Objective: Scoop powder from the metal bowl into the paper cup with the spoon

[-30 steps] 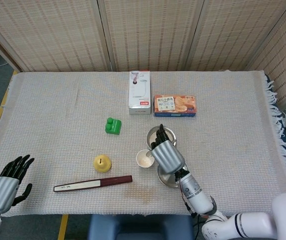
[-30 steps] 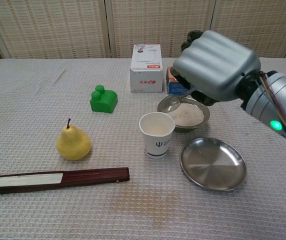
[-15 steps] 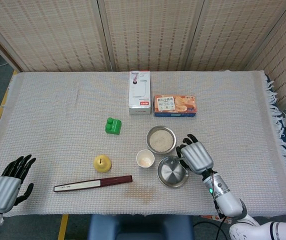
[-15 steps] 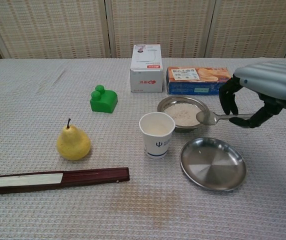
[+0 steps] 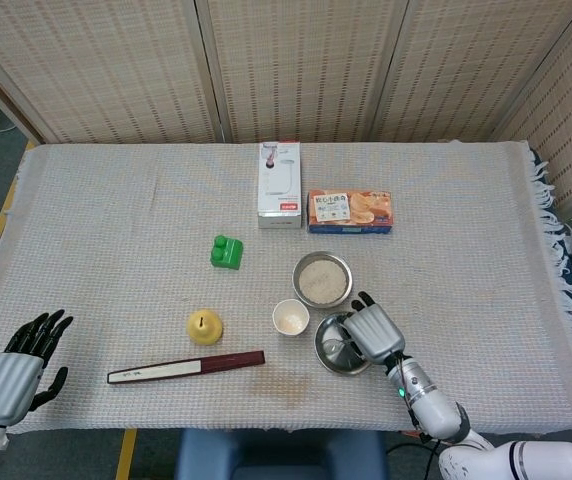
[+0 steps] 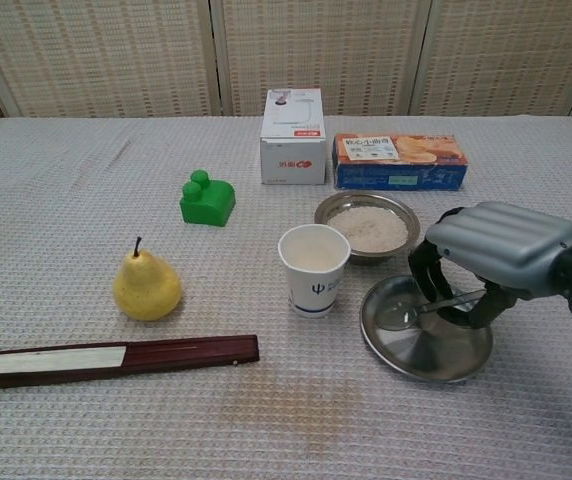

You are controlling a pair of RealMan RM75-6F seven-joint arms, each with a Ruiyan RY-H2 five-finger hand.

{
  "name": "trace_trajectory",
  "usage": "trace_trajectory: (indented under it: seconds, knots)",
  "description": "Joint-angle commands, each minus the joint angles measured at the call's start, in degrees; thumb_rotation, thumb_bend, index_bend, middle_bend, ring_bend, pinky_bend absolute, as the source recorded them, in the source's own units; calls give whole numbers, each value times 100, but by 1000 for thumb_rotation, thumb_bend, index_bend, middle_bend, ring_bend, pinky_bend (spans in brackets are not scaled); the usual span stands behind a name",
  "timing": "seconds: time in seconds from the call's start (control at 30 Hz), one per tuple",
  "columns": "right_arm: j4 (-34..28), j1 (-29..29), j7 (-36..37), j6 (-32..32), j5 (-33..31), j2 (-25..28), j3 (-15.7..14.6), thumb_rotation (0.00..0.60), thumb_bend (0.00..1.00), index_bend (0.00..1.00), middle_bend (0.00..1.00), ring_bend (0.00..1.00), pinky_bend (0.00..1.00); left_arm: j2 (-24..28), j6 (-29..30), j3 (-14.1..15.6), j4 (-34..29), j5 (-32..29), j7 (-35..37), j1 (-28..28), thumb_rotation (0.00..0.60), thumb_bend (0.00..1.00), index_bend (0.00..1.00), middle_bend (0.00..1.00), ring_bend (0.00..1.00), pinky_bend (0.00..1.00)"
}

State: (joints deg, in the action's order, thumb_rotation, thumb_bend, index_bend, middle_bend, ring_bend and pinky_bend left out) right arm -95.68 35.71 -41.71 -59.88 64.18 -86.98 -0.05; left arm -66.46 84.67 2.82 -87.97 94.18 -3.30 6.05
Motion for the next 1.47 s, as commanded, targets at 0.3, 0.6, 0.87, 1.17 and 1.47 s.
trace_trajectory:
  seconds: [0.3,0.6,0.87,1.17,1.47]
  knots:
    - [306,65,-305,95,-123,-319,-74,600,312,655,545,237,145,-3,-91,4,-15,-57,-18,27,600,454,0,0,0,123]
    - [-52,118,-495,173,-399,-15,-103,600,291,289,326,144,105,2,-98,1,-14,-70,-25,31,600,454,0,0,0,124]
    - [-712,-242,-6,-575,201,549,-132,600,248,194,275,128,97,25,7,7,-43,-28,-19,-11,600,453,0,0,0,124]
    - [-334,-2108,1199,-3365,1950,1121,-852,600,224,8,18,0,0,-55,714,-51,316,437,621,-98,600,410,0,0,0,122]
    - [52,-2925,2504,-4074,1853,1610,-618,600,211,0,0,0,0,-74,580,-190,276,73,341,-117,600,398,0,0,0,117]
